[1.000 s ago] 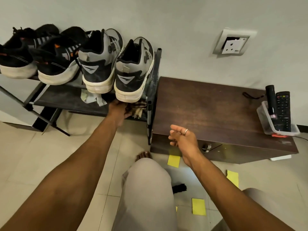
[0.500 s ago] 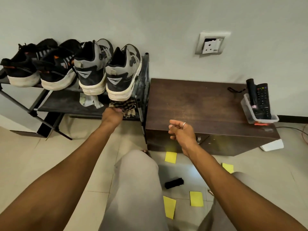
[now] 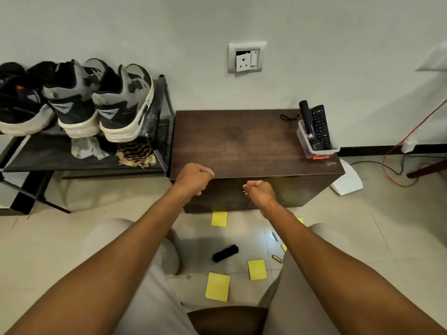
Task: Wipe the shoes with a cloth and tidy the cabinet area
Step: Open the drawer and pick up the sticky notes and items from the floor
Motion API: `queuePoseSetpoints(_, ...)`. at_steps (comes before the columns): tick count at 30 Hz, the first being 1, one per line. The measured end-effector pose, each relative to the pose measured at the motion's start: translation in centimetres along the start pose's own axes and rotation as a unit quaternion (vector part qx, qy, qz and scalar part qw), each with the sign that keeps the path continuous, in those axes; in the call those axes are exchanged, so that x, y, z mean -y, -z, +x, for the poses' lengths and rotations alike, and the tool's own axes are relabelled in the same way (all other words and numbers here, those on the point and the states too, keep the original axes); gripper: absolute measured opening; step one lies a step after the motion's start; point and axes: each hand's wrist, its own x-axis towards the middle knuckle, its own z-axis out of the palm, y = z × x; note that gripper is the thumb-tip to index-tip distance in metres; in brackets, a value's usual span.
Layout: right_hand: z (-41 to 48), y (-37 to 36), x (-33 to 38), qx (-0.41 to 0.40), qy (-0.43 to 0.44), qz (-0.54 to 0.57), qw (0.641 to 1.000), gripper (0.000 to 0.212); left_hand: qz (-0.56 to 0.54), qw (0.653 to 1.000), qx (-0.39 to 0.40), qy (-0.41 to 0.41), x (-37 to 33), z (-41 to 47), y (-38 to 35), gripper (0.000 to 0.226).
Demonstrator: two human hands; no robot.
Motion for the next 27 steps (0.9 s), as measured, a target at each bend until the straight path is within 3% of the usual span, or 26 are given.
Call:
queuePoseSetpoints(3, 0.9, -0.2, -1.3, 0.007, -0.028, -0.007, 1.0, 0.01, 0.003, 0.999, 0.027, 0.031, 1.5, 0.2, -2.5, 0.008)
queuePoseSetpoints(12, 2.5, -2.0, -2.7, 0.039, -0.047, 0.002, 0.998, 0.018, 0.072, 0.995, 0.011, 0.062, 4.6, 2.3, -3.5, 0.01)
queuePoseSetpoints(17, 2.6, -0.7, -3.2, 0.114, -0.107, -0.033, 0.987, 0.012, 0.062, 0.995, 0.0, 0.08, 5.3, 2.5, -4.4, 0.027)
queuePoseSetpoints(23, 1.2, 0.0, -3.9, 0.159, -0.113, -0.067, 0.978, 0.024, -0.043, 0.985, -0.047, 0.16, 5.1, 2.0, -7.7, 0.066)
queuePoseSetpoints(27, -0.7, 0.0, -4.9, 0.18, -0.113, -0.088, 0.973, 0.026, -0.195, 0.947, -0.085, 0.24, 3.9, 1.4, -10.5, 0.085)
